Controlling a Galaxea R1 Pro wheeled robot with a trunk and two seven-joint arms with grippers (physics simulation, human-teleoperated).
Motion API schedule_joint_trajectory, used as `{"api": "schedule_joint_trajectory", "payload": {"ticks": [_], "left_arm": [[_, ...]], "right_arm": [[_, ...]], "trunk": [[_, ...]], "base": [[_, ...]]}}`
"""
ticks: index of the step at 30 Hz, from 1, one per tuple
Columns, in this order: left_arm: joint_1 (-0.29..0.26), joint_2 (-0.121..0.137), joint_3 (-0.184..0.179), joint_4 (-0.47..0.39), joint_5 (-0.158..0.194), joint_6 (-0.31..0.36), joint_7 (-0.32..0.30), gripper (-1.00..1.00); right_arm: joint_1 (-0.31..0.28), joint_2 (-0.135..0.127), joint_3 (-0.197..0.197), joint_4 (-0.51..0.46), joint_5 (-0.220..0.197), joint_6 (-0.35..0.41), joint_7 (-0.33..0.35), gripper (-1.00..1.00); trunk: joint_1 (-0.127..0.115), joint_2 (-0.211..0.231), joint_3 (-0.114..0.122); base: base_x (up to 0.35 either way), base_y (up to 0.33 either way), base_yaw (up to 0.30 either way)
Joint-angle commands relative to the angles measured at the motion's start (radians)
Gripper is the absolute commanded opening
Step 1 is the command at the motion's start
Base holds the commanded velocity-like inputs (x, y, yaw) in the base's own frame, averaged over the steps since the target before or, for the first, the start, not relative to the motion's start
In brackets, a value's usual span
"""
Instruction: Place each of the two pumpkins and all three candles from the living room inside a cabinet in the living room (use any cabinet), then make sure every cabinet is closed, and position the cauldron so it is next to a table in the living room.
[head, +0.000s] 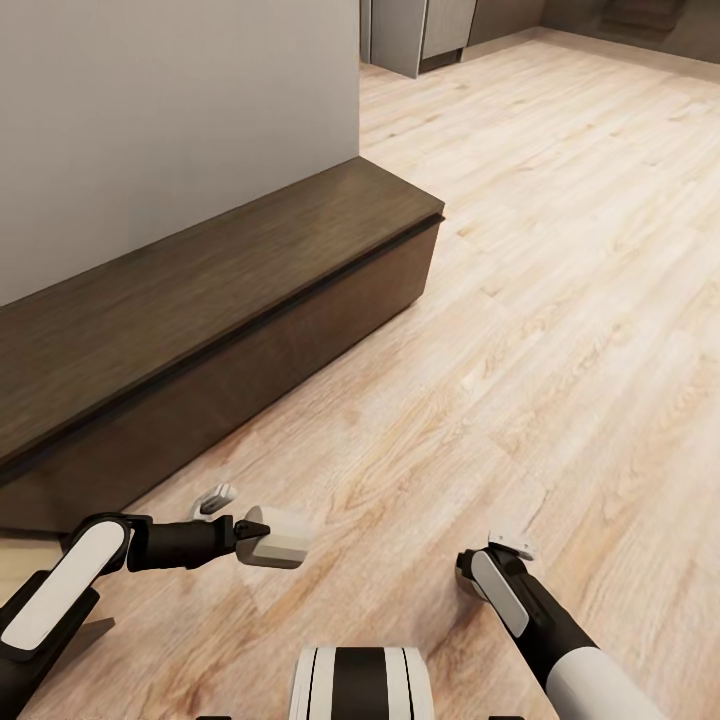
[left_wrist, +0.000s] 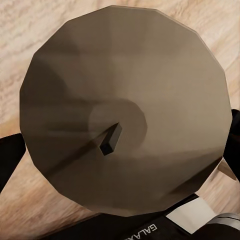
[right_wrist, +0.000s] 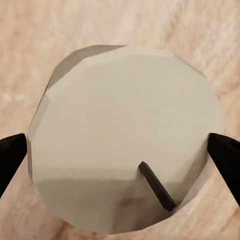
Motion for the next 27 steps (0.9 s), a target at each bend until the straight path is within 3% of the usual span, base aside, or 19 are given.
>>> {"api": "schedule_joint_trajectory", "payload": {"ticks": [1,24,27], "left_arm": [[-0.001,0.001,-0.001,-0.001,0.012,0.001,0.010,-1.00],[-0.001,0.001,-0.003,0.001,0.013,0.001,0.009,-1.00],[-0.001,0.001,-0.003,0.001,0.013,0.001,0.010,-1.00]], "right_arm": [[0.000,-0.002,0.006,-0.001,-0.017,-0.001,-0.008,-1.00],[0.000,-0.003,0.006,-0.002,-0.016,-0.002,0.004,-1.00],[0.000,-0.002,0.006,-0.002,-0.016,-0.002,0.004,-1.00]], "trunk": [[0.000,0.000,-0.001],[0.000,0.000,-0.001],[-0.001,0.000,0.011]], "base": [[0.000,0.000,0.000],[0.000,0.000,0.000],[0.000,0.000,0.000]]}}
